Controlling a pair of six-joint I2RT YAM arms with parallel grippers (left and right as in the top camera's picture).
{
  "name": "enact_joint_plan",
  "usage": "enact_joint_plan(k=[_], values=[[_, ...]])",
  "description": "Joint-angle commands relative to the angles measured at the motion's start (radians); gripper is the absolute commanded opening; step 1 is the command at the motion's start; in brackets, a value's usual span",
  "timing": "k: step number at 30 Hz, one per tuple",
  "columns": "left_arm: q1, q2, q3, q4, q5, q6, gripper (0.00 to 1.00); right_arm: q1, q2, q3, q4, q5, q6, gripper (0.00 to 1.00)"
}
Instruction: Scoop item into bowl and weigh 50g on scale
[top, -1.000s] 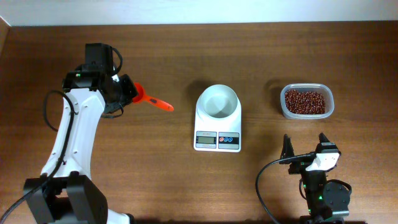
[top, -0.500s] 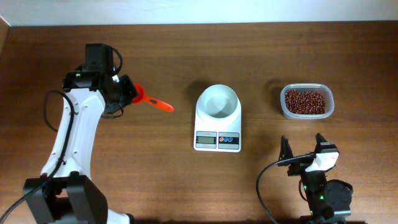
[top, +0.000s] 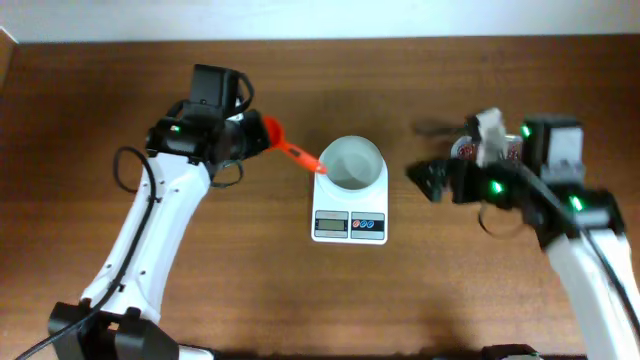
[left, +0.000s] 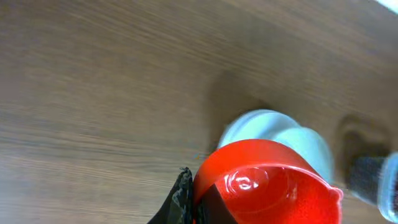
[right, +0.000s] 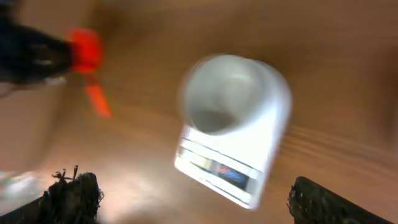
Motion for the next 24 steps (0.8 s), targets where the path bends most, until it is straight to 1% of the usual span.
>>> enact_joint_plan(k=[1,4,5,6,7,8,11,12,13,15,16,17,19,24], values=[[-0.054,-0.018,0.018,0.023,0.011,-0.124,0.00,0.000,0.124,0.019,0.064,-0.389,0.004,0.99],[-0.105,-0.018,0.018,0.040,0.013,-0.312,0.00,0.034,0.175,0.019,0.122,-0.393,0.005,1.00],[-0.123,-0.018,0.018,0.058,0.012,-0.344,0.00,0.050,0.175,0.019,0.144,-0.393,0.005,0.98],[-0.147,-0.018,0.018,0.077,0.011,-0.391,0.00,0.068,0.175,0.019,0.170,-0.389,0.015,0.94],[-0.164,-0.018,0.018,0.079,0.011,-0.452,0.00,0.083,0.175,0.019,0.192,-0.376,0.040,0.91],[-0.183,-0.018,0.018,0.081,0.011,-0.500,0.00,0.103,0.175,0.019,0.214,-0.336,0.069,0.91],[-0.212,-0.018,0.018,0.085,0.011,-0.573,0.00,0.125,0.175,0.019,0.261,-0.289,0.094,0.85],[-0.216,-0.018,0.018,0.085,0.011,-0.589,0.00,0.126,0.175,0.019,0.276,-0.283,0.114,0.82],[-0.218,-0.018,0.018,0.085,0.011,-0.608,0.00,0.126,0.175,0.019,0.292,-0.284,0.114,0.75],[-0.219,-0.018,0.018,0.085,0.016,-0.626,0.00,0.126,0.175,0.019,0.306,-0.284,0.114,0.69],[-0.219,-0.018,0.018,0.085,0.016,-0.626,0.00,0.126,0.175,0.019,0.311,-0.284,0.114,0.62],[-0.219,-0.018,0.018,0.085,0.031,-0.626,0.00,0.126,0.175,0.019,0.314,-0.284,0.114,0.57],[-0.219,-0.018,0.018,0.085,0.059,-0.626,0.00,0.126,0.175,0.019,0.316,-0.284,0.114,0.57],[-0.262,-0.018,0.018,0.085,0.059,-0.626,0.00,0.126,0.175,0.019,0.345,-0.284,0.114,0.57]])
